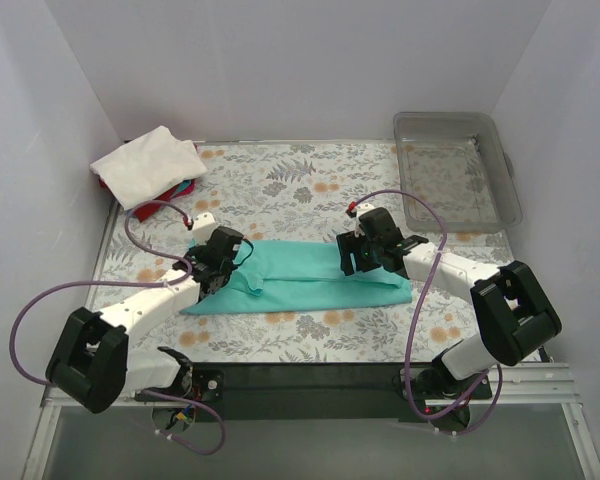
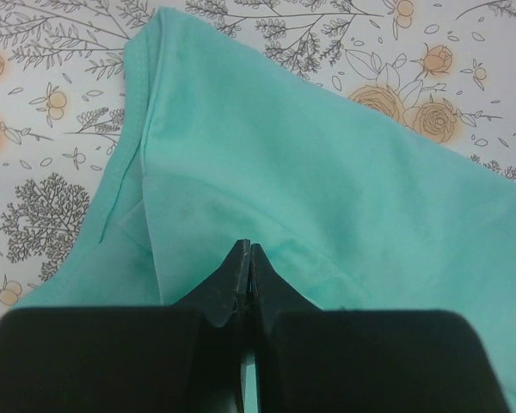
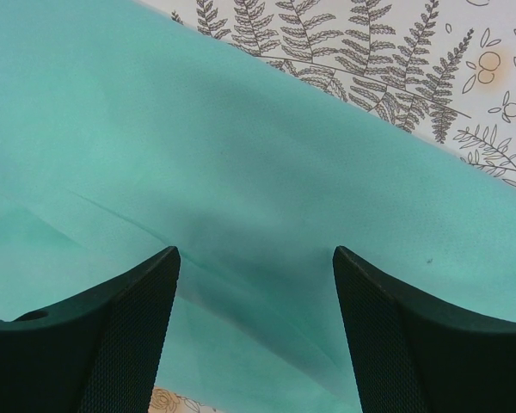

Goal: Fold and stack the t-shirts
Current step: Fold the tshirt

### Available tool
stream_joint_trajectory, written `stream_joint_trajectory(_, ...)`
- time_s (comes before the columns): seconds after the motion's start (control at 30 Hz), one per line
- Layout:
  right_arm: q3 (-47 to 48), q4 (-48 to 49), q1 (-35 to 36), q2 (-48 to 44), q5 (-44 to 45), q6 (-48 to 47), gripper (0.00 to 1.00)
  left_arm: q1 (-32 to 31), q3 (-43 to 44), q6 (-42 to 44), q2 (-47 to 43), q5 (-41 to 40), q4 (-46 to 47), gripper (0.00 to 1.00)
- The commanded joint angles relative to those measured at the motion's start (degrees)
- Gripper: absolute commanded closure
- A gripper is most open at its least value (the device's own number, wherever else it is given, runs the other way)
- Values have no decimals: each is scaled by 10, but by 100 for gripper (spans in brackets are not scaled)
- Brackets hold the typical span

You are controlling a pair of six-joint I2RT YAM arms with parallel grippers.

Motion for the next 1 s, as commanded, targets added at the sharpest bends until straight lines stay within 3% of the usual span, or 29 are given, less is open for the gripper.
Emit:
stream_joint_trajectory(0.0,-4,17,4,-9,-9,-2,34,0,-14,-41,-43,-12,-43,100)
stream_joint_trajectory(0.33,0,17,12,-2,-13,-7,34,-5,-41,-114,-132,45,-118,100)
stream_joint_trajectory(0.53,1,17,17,3,-15,-8,35,-8,-41,-179,-158,33,-193,99)
stream_joint_trajectory(0.6,1,17,18,0,-17,-10,35,-11,-38,-207,-165,31,-214,87)
stream_joint_trajectory(0.63,1,17,20,0,-17,-10,35,-15,-35,-220,-168,17,-237,76)
stream_joint_trajectory(0.67,1,18,21,-4,-19,-12,35,-21,-34,-235,-178,9,-245,27)
stream_joint_trajectory(0.7,1,20,22,-7,-20,-13,35,-31,-31,-244,-181,2,-265,13)
stream_joint_trajectory(0.73,1,20,24,-8,-20,-14,35,-36,-25,-253,-186,-13,-274,7)
stream_joint_trajectory(0.97,16,23,52,-17,-23,-10,35,-42,2,-211,-179,-30,-238,6)
